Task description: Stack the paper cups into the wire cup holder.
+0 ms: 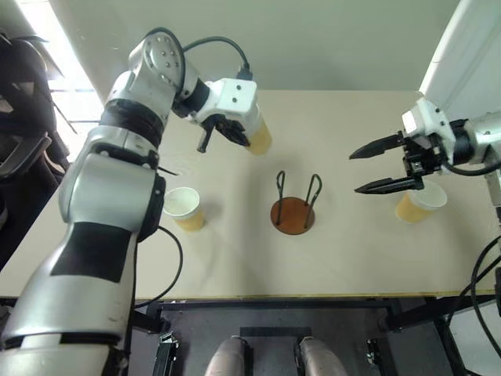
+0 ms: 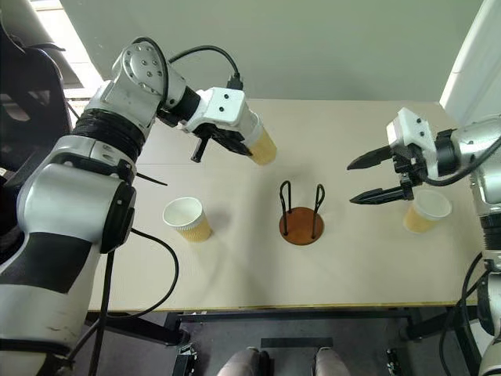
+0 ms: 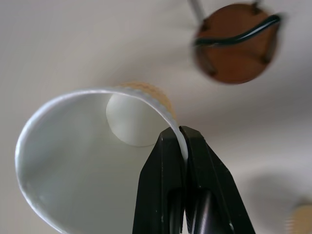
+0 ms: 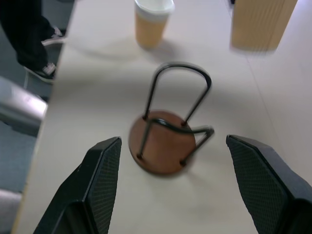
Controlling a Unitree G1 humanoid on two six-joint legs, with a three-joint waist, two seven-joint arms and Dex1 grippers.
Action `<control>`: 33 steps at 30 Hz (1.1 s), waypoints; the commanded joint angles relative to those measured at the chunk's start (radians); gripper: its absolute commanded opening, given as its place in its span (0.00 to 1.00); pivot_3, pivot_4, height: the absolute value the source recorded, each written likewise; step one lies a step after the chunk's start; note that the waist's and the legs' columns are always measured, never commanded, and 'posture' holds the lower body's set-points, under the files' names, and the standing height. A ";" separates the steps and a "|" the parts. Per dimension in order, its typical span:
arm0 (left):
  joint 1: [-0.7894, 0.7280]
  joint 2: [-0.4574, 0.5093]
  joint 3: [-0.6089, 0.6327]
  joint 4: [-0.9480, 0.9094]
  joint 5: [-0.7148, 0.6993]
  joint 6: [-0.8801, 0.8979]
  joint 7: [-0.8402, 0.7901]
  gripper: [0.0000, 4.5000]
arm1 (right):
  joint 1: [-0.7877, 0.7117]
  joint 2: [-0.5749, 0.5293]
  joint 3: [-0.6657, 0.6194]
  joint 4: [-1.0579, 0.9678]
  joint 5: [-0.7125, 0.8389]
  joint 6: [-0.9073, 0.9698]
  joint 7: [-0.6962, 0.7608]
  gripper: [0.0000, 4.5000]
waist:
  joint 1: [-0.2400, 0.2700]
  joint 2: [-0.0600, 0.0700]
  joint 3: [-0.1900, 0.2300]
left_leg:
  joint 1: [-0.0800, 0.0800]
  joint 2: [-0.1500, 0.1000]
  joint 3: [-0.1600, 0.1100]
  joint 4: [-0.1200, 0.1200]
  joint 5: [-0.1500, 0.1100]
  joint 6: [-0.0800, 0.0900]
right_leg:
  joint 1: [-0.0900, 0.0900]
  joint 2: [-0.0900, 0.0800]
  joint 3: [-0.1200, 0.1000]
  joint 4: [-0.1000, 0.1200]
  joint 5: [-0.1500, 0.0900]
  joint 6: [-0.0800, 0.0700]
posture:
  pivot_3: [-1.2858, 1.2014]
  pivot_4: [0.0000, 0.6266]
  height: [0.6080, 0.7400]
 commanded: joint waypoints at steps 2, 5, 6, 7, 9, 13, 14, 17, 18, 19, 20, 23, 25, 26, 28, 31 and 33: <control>-0.039 -0.025 -0.054 -0.008 -0.079 -0.011 -0.048 0.01 | -0.020 -0.012 -0.020 -0.076 0.066 0.009 0.004 0.79 | 0.000 0.000 0.000 | 0.001 -0.001 0.001 0.000 -0.001 0.001 | 0.001 0.000 0.000 0.000 -0.001 0.000 | 0.52 0.24 1.00; -0.035 -0.041 -0.111 -0.013 -0.136 -0.009 -0.048 0.01 | -0.028 0.005 -0.032 -0.057 0.051 -0.004 0.004 0.79 | -0.001 0.000 0.000 | 0.001 -0.001 0.001 0.002 -0.001 0.002 | 0.001 -0.001 0.000 0.000 0.000 0.002 | 0.52 0.24 1.00; -0.034 -0.046 -0.131 -0.018 -0.161 -0.001 -0.048 0.01 | -0.030 0.010 -0.036 -0.047 0.045 -0.015 0.002 0.79 | -0.001 0.000 0.000 | 0.000 0.000 0.001 0.003 -0.001 0.002 | 0.001 -0.001 0.001 0.000 0.000 0.002 | 0.52 0.24 1.00; -0.032 -0.054 -0.152 -0.025 -0.194 0.014 -0.048 0.01 | -0.029 0.011 -0.040 -0.037 0.040 -0.024 0.002 0.79 | 0.001 0.000 0.000 | 0.001 -0.002 0.002 0.003 -0.002 0.003 | 0.001 -0.001 -0.001 0.001 0.001 0.003 | 0.52 0.24 1.00; -0.031 -0.061 -0.199 -0.044 -0.256 0.039 -0.048 0.01 | -0.026 0.009 -0.046 -0.023 0.037 -0.032 0.003 0.79 | 0.003 0.000 0.000 | 0.000 -0.001 0.001 0.005 -0.002 0.004 | 0.002 -0.002 0.000 0.001 0.001 0.004 | 0.52 0.24 1.00; -0.048 -0.071 -0.308 -0.101 -0.386 0.093 -0.048 0.01 | -0.009 -0.005 -0.053 -0.025 0.048 -0.034 0.004 0.79 | 0.005 0.000 0.000 | 0.000 -0.002 0.002 0.008 -0.003 0.004 | 0.003 -0.002 0.000 0.001 0.002 0.006 | 0.52 0.24 1.00; -0.057 -0.073 -0.332 -0.114 -0.412 0.101 -0.048 0.01 | -0.004 -0.009 -0.053 -0.030 0.050 -0.032 0.004 0.79 | 0.006 0.000 0.000 | 0.000 -0.002 0.001 0.008 -0.003 0.005 | 0.003 -0.003 0.000 0.001 0.003 0.008 | 0.52 0.24 1.00; -0.086 -0.076 -0.396 -0.151 -0.495 0.123 -0.048 0.01 | 0.006 -0.022 -0.048 -0.036 0.051 -0.029 0.004 0.79 | 0.008 0.000 0.000 | -0.001 -0.002 0.001 0.010 -0.003 0.005 | 0.004 -0.002 -0.001 0.000 0.004 0.010 | 0.52 0.24 1.00; -0.095 -0.076 -0.413 -0.159 -0.518 0.128 -0.048 0.01 | 0.009 -0.026 -0.046 -0.037 0.051 -0.029 0.004 0.79 | 0.009 0.000 0.000 | -0.001 -0.002 0.002 0.011 -0.004 0.006 | 0.004 -0.002 -0.001 0.000 0.004 0.010 | 0.52 0.24 1.00; -0.104 -0.078 -0.426 -0.163 -0.535 0.128 -0.048 0.01 | 0.013 -0.031 -0.045 -0.038 0.049 -0.032 0.004 0.79 | 0.009 0.000 0.000 | -0.002 -0.002 0.002 0.012 -0.004 0.006 | 0.004 -0.003 -0.001 0.000 0.005 0.011 | 0.52 0.24 1.00; -0.114 -0.081 -0.435 -0.163 -0.548 0.127 -0.048 0.01 | 0.016 -0.036 -0.044 -0.037 0.048 -0.033 0.004 0.79 | 0.009 0.000 0.000 | -0.002 -0.002 0.002 0.012 -0.004 0.006 | 0.004 -0.002 -0.001 -0.001 0.005 0.011 | 0.52 0.24 1.00; -0.141 -0.091 -0.463 -0.167 -0.581 0.123 -0.048 0.01 | 0.009 -0.051 -0.043 -0.020 0.042 -0.041 0.004 0.79 | 0.010 0.000 0.000 | -0.002 -0.002 0.002 0.012 -0.005 0.006 | 0.006 -0.002 -0.001 -0.003 0.005 0.011 | 0.52 0.24 1.00; -0.145 -0.086 -0.499 -0.181 -0.603 0.117 -0.048 0.01 | 0.000 -0.056 -0.041 -0.010 0.039 -0.043 0.004 0.79 | 0.010 0.000 0.000 | -0.002 -0.002 0.002 0.013 -0.005 0.007 | 0.007 -0.003 0.000 -0.004 0.004 0.010 | 0.52 0.24 1.00; -0.144 -0.081 -0.520 -0.187 -0.611 0.110 -0.048 0.01 | -0.003 -0.057 -0.040 -0.006 0.038 -0.044 0.004 0.79 | 0.011 0.000 0.000 | -0.001 -0.002 0.003 0.013 -0.005 0.007 | 0.007 -0.002 0.000 -0.004 0.004 0.009 | 0.52 0.24 1.00; -0.140 -0.070 -0.563 -0.198 -0.621 0.094 -0.048 0.01 | -0.006 -0.056 -0.041 -0.002 0.035 -0.045 0.004 0.79 | 0.011 0.000 0.000 | -0.001 -0.002 0.002 0.014 -0.005 0.007 | 0.007 -0.002 0.000 -0.004 0.004 0.010 | 0.52 0.24 1.00; -0.128 -0.051 -0.634 -0.208 -0.624 0.058 -0.048 0.01 | -0.001 -0.054 -0.047 -0.005 0.034 -0.044 0.004 0.79 | 0.012 0.000 0.000 | -0.001 -0.002 0.002 0.015 -0.005 0.007 | 0.008 -0.002 0.000 -0.004 0.006 0.013 | 0.52 0.24 1.00; -0.123 -0.041 -0.668 -0.218 -0.637 0.049 -0.048 0.01 | 0.002 -0.054 -0.049 -0.007 0.035 -0.045 0.004 0.79 | 0.011 0.000 0.000 | -0.001 -0.002 0.002 0.015 -0.005 0.007 | 0.008 -0.002 0.000 -0.004 0.006 0.014 | 0.52 0.24 1.00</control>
